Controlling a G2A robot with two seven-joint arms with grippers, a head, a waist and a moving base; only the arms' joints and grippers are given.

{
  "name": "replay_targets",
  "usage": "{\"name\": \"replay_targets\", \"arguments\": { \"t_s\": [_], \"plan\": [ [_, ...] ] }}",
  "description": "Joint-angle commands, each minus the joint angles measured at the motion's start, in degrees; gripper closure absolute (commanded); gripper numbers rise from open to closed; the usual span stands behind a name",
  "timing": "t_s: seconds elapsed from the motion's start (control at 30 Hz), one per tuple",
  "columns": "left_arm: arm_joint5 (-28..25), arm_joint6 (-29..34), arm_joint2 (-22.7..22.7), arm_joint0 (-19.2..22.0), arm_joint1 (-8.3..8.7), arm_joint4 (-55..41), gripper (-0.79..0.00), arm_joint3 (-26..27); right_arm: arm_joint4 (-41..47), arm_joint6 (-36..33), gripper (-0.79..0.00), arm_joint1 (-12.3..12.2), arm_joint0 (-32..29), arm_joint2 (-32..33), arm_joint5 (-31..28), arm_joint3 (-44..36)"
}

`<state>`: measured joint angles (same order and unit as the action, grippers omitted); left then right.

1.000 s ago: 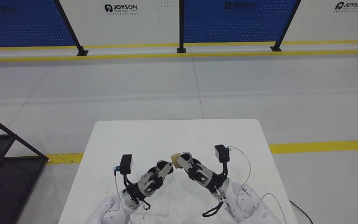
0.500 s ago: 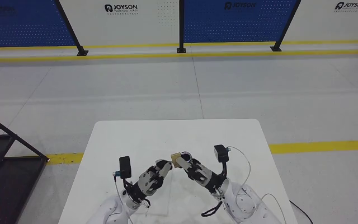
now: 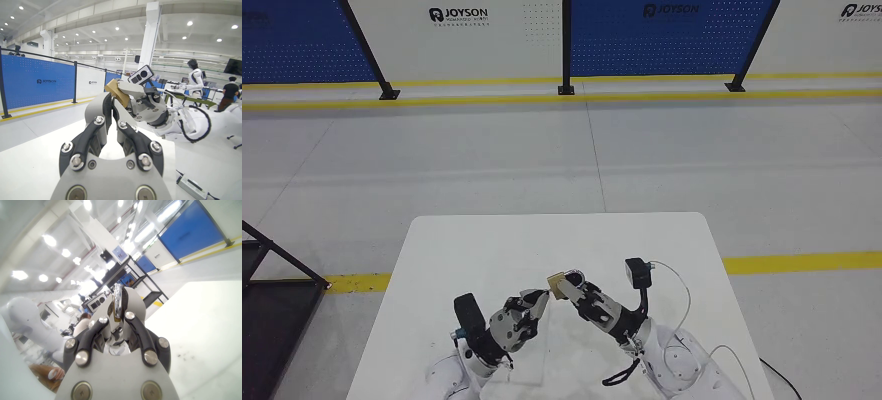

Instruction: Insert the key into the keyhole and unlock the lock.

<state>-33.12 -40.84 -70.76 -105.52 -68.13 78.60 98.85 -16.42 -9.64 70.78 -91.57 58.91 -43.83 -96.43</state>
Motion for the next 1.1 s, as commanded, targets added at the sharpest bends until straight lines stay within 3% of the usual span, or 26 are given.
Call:
{"name": "replay_targets", "arguments": {
  "t_s": [0.0,0.43,0.6,0.63,0.67,0.7,0.9,1.07],
  "plan": [
    [2.74,-1.78,0.39,0.05,0.0,3.19,0.0,-0.16,-0.01,-0.02,0.0,-0.03,0.0,0.01,0.14,-0.03],
    [14.41,-9.43,2.27,1.24,0.02,13.26,0.0,-2.29,0.22,-0.5,0.0,-0.21,0.21,-0.15,0.7,-0.12],
    [15.44,-10.39,2.7,1.55,0.05,13.11,-0.003,-2.71,0.3,-0.49,0.0,-0.25,0.3,-0.26,0.91,-0.1],
    [15.45,-10.35,2.73,1.52,0.06,12.76,-0.388,-2.79,0.32,-0.49,0.0,-0.26,0.32,-0.28,0.93,-0.09],
    [15.28,-10.17,2.78,1.49,0.07,12.3,-0.705,-2.84,0.33,-0.49,0.0,-0.26,0.34,-0.29,0.93,-0.08],
    [14.87,-9.94,2.82,1.44,0.08,11.56,-0.785,-2.83,0.33,-0.37,0.0,-0.27,0.36,-0.24,1.0,-0.04],
    [4.91,-5.5,0.61,-0.22,0.95,5.12,-0.785,-1.35,0.42,0.46,0.0,-0.38,0.48,0.59,1.8,0.75],
    [-3.73,-1.01,-8.36,-5.35,2.81,0.34,-0.785,2.49,-0.6,-3.67,0.0,-0.47,2.19,0.22,7.11,3.04]
  ]
}}
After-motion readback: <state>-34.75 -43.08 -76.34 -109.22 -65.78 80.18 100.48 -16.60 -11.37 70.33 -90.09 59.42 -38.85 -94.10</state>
